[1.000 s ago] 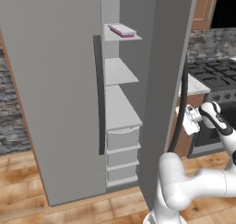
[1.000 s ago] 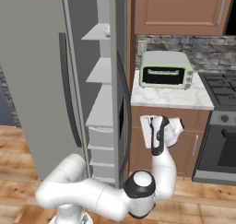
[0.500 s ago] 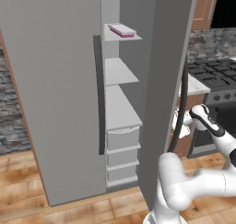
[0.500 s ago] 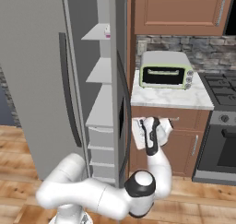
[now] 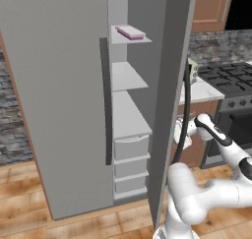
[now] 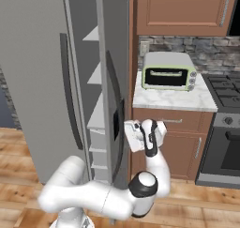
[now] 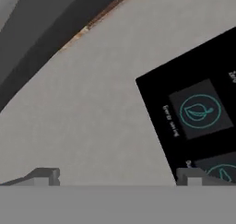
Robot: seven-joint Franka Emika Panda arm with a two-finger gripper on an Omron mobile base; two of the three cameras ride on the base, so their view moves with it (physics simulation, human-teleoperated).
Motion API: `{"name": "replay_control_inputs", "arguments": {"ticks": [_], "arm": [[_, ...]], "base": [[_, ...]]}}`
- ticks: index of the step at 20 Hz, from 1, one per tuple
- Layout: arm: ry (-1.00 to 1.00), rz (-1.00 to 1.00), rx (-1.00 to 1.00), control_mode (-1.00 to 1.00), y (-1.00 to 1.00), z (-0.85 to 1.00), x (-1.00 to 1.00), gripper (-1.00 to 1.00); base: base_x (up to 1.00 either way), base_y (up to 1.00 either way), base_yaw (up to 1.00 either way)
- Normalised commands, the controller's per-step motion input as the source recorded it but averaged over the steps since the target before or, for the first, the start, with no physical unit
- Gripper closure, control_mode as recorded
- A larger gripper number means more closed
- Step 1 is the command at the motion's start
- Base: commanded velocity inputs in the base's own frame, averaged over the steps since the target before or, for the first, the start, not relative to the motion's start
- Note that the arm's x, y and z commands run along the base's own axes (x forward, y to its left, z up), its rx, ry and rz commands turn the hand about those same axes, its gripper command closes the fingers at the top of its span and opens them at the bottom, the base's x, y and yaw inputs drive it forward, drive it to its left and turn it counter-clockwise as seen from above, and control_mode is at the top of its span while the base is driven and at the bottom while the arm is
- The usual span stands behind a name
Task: The ice cube tray has been filled with water. Take the tray and place it in the freezer to make ice. Close the freezer door after placing the tray.
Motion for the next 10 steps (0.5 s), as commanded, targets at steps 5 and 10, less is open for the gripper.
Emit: {"name": "replay_control_inputs", "arguments": {"ticks": [5,10], "arm": [[-0.20,0.23,0.11,-1.00,0.62,-0.21,0.00,-1.00],[-0.22,0.17,0.08,-1.00,0.75,-0.17,0.00,-1.00]], "base": [[0.00,0.00,0.00],[0.00,0.00,0.00]]}}
